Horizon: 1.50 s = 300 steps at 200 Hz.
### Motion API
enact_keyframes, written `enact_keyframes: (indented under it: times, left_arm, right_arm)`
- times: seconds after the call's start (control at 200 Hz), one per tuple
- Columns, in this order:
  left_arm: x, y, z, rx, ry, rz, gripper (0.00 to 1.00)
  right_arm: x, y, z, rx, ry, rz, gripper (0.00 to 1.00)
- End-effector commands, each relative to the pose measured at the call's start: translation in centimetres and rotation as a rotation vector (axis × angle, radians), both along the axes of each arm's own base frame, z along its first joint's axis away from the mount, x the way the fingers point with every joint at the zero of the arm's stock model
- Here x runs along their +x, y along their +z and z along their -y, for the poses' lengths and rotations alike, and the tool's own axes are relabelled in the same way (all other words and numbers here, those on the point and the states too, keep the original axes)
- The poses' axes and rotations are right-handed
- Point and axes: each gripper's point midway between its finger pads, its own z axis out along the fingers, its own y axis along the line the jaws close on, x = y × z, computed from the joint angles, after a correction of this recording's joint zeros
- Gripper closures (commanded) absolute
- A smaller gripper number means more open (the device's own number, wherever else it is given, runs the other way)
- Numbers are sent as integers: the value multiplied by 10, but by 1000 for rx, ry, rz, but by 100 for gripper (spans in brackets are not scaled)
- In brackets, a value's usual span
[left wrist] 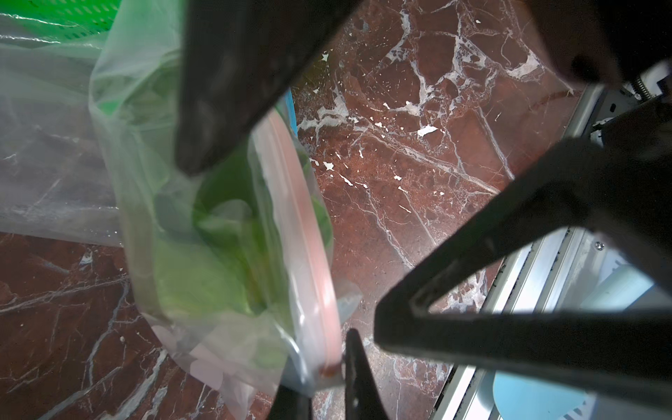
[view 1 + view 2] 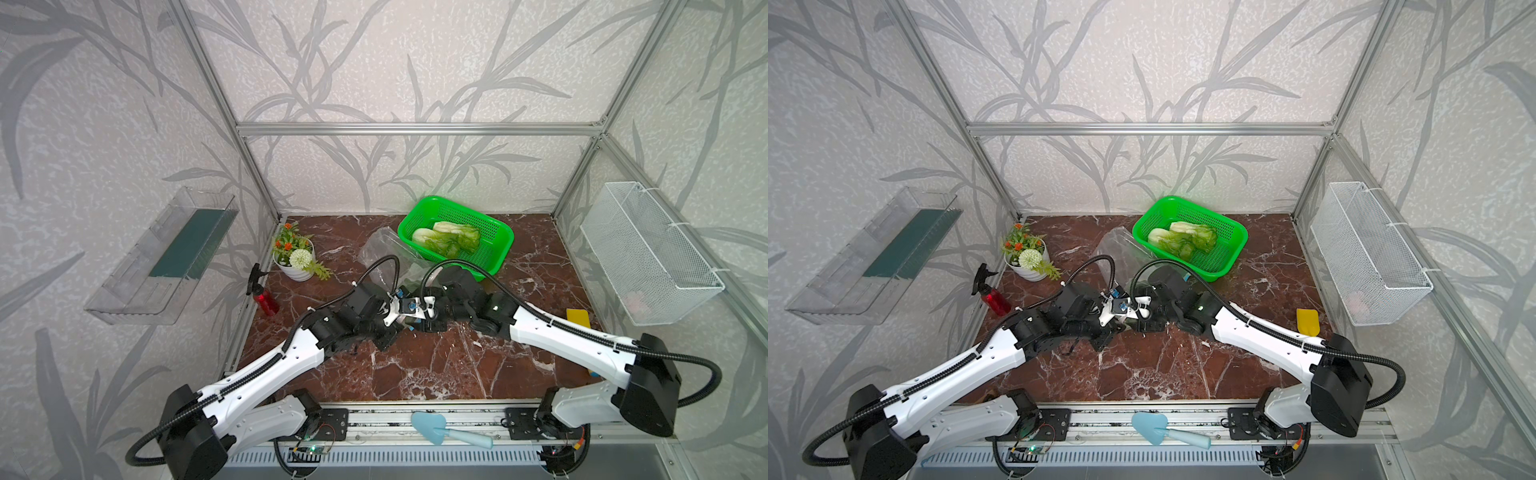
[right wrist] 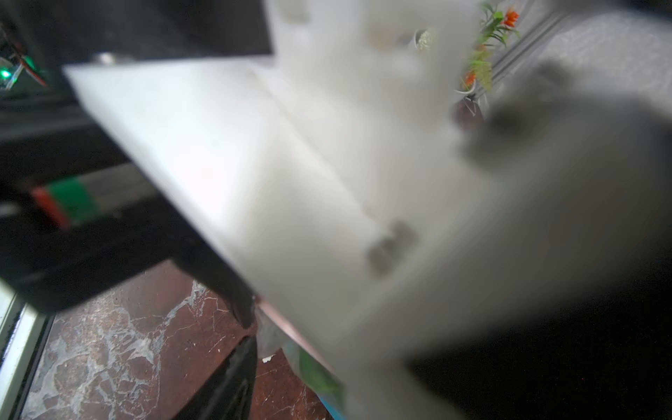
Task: Open the zip-top bag and take out the chinese cabbages
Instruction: Pick up the zipper food storage bag at the center of the board.
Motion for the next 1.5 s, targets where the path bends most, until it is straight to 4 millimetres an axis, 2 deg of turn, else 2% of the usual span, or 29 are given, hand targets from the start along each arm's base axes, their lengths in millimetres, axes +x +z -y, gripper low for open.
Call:
enact_keyframes:
  times: [0.0, 0.125, 0.385, 0.515, 0.77, 0.875, 0.92, 0.995, 1.05, 1.1, 1.205, 1.32, 1.495]
  left_arm:
    - [-2, 26, 5, -63, -50, 51, 100]
    - [-5, 31, 6, -86, -62, 51, 100]
    - [-10, 32, 2, -89, -67, 41, 100]
    - [-10, 33, 0, -89, -56, 52, 100]
    - [-7, 37, -2, -88, -45, 66, 100]
    - [1, 39, -10, -67, 15, 96, 100]
    - [7, 42, -17, -54, 62, 125, 89]
    - [14, 52, -29, -56, 135, 176, 61]
    - [14, 61, -33, -80, 160, 207, 49]
    - [15, 67, -37, -102, 186, 233, 42]
    - [15, 76, -47, -132, 232, 285, 39]
    - [22, 77, -59, -139, 305, 343, 37]
    - [24, 81, -59, -251, 310, 366, 38]
  right_arm:
    - [5, -2, -4, -50, 26, 78, 38]
    - [7, -6, -5, -70, 35, 92, 46]
    - [6, -4, -15, -91, 69, 141, 52]
    - [0, -8, -15, -133, 91, 150, 67]
    - [-5, -23, -13, -221, 118, 144, 85]
    - [-4, -20, -14, -222, 113, 147, 95]
    - [-5, -17, -15, -216, 111, 137, 98]
    - [-6, -14, -15, -217, 108, 123, 100]
    - [-6, -14, -15, -222, 104, 109, 100]
    - [-7, -16, -15, -224, 99, 95, 100]
    - [-6, -16, -15, -220, 67, 56, 100]
    - [-8, -12, -17, -187, 52, 12, 100]
    - [-1, -14, -16, -179, -6, -124, 100]
